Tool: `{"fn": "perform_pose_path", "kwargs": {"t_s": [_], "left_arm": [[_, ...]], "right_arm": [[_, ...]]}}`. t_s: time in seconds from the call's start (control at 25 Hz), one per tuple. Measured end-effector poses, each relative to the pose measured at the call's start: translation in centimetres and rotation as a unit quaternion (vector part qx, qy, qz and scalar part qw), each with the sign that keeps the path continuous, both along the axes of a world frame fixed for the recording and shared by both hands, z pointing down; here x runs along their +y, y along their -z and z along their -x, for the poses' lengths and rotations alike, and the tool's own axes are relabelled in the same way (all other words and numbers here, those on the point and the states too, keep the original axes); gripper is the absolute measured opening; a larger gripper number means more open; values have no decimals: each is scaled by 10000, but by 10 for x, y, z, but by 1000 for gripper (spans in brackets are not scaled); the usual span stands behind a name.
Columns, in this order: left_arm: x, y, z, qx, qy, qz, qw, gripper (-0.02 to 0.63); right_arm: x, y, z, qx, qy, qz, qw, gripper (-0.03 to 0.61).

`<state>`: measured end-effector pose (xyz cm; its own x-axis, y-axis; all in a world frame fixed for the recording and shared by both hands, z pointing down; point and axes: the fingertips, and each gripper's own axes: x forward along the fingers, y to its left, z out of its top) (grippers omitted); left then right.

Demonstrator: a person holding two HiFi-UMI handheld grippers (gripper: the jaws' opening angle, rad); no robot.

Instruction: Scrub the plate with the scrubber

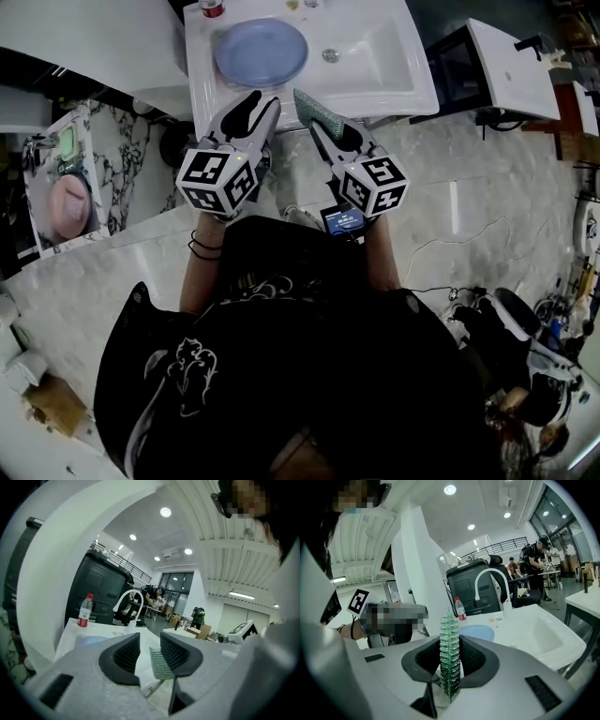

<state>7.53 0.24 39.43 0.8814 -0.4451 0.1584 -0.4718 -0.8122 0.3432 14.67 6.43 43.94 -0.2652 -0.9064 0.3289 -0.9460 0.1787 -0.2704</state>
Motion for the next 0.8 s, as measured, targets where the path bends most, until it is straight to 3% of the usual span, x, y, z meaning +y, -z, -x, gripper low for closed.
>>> {"fn": "perform_pose_path", "kwargs": {"t_s": [0.44,0.8], "left_arm": [[97,0,30,-215,186,8,9996,124],[125,8,35,-349,-175,-279,9988,123]], "right_arm": [[78,19,24,-115,183,-297,9993,89],[89,28,46,-58,180,-325,9993,89]]}}
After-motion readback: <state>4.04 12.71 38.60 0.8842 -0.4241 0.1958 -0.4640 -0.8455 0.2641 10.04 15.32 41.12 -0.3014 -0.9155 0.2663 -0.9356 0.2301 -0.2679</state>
